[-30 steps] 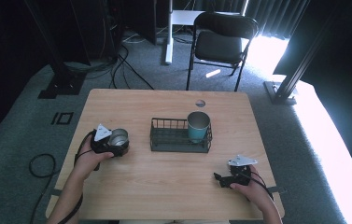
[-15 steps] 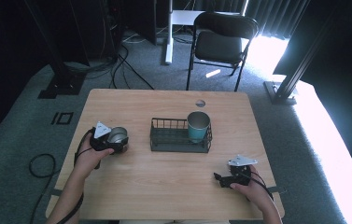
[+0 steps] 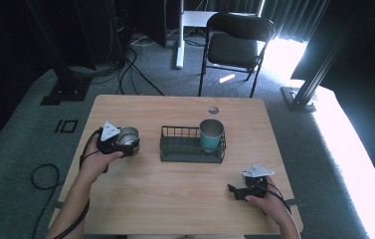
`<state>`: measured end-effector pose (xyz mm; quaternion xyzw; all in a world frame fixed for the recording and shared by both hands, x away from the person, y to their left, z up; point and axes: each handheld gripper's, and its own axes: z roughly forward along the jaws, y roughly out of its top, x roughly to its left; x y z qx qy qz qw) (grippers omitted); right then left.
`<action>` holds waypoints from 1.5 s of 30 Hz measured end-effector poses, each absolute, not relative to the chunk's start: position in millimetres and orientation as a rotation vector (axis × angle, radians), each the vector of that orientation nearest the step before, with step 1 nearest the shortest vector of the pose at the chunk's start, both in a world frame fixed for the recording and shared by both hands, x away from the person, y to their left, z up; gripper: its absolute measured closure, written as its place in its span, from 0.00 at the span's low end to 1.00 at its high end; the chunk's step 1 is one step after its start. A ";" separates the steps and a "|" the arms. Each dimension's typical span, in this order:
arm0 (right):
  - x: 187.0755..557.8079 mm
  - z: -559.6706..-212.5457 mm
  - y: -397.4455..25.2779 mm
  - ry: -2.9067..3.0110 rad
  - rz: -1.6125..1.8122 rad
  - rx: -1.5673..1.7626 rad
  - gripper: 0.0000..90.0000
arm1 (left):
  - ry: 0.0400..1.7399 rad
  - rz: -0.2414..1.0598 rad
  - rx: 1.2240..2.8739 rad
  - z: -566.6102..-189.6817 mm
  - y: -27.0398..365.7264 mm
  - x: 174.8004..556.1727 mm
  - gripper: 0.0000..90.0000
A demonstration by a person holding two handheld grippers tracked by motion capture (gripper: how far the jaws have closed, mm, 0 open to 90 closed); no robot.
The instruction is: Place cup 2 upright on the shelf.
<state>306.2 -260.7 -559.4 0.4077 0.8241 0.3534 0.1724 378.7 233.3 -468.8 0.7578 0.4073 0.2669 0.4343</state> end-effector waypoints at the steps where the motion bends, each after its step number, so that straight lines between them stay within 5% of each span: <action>1: 306.2 -559.4 -260.8 2.338 1.003 1.157 0.13 | 1.010 0.666 1.882 -466.1 232.0 379.1 0.16; 26: 306.2 -559.5 -260.6 2.337 1.003 1.156 0.13 | 0.826 0.677 1.841 -386.5 181.4 390.1 0.16; 45: 306.3 -559.5 -260.6 2.336 1.004 1.155 0.13 | 0.743 0.561 1.826 -384.7 119.3 407.2 0.16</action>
